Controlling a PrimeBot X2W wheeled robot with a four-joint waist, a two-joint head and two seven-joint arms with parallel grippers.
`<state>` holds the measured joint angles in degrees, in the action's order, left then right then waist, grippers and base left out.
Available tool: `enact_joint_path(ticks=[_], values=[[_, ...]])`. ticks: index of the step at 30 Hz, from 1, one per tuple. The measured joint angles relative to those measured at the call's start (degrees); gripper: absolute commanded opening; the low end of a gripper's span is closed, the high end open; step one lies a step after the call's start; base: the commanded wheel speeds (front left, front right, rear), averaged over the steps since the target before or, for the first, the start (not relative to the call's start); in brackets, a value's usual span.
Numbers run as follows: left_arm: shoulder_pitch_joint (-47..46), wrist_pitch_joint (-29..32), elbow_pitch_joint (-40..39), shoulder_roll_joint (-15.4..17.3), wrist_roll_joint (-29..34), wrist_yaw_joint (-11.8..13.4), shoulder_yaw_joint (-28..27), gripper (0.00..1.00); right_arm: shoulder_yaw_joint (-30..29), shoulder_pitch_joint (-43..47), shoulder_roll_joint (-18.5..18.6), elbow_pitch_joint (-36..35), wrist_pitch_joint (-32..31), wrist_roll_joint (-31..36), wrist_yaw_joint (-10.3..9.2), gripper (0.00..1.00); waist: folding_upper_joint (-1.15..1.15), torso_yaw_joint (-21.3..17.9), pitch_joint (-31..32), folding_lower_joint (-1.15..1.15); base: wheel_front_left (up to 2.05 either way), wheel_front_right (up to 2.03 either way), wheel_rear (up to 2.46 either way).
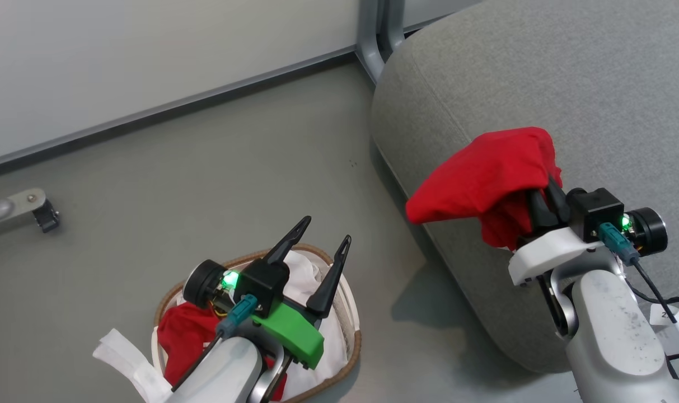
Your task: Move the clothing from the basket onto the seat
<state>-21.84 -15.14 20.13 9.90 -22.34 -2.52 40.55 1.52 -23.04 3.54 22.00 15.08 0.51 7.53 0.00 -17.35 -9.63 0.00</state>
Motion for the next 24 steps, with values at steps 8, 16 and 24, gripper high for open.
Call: enact_joint_path(ticks=[8, 16, 24], values=[[-1.3, 0.0, -0.5, -0.1, 1.5, -0.5, 0.1, 1.0, -4.1, -3.4, 0.3, 1.2, 0.0, -0.1, 0.0, 0.0, 0.0, -0.7, -4.2, 0.0, 0.0, 0.0, 0.0], [-3.0, 0.0, -2.6, -0.2, 3.4, -0.5, 0.2, 1.0, -9.5, -16.2, 6.8, 3.0, -1.3, 1.1, 0.0, 0.0, 0.0, 2.4, -8.2, 0.0, 0.0, 0.0, 0.0], [-5.6, 0.5, -6.3, 0.5, 5.2, -0.4, 0.7, 1.0, -14.4, -33.2, 18.2, 3.2, -8.5, 0.6, 0.0, 0.0, 0.0, 6.2, -14.4, 0.0, 0.0, 0.0, 0.0]])
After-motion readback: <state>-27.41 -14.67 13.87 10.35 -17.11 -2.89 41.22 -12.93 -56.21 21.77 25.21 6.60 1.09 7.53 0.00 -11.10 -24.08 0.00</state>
